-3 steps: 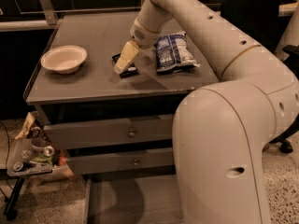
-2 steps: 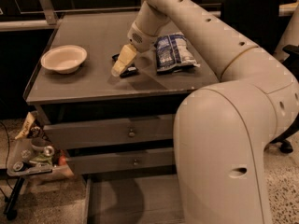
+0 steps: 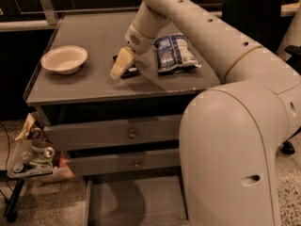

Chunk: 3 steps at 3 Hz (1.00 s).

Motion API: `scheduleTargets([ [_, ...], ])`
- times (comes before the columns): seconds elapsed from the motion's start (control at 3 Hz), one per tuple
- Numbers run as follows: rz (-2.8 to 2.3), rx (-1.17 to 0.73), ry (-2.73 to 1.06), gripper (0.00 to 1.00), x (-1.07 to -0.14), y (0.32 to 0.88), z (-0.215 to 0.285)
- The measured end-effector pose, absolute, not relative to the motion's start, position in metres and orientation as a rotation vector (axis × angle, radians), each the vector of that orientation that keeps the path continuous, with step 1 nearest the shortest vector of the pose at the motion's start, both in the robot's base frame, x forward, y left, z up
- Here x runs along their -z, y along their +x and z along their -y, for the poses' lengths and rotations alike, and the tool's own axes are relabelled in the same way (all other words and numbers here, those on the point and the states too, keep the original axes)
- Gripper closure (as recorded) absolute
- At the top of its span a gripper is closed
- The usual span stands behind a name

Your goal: Place rxbar blueberry into bottom drawer

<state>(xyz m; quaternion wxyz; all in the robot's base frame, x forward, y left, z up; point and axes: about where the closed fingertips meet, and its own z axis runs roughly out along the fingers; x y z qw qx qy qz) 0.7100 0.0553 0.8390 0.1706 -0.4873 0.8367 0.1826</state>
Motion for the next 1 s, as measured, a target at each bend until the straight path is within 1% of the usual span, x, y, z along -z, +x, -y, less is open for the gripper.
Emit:
scheduleTargets([
  [1.0,-2.377,-0.519,-1.384,0.88,-0.8389,0.7100,-0.0553],
])
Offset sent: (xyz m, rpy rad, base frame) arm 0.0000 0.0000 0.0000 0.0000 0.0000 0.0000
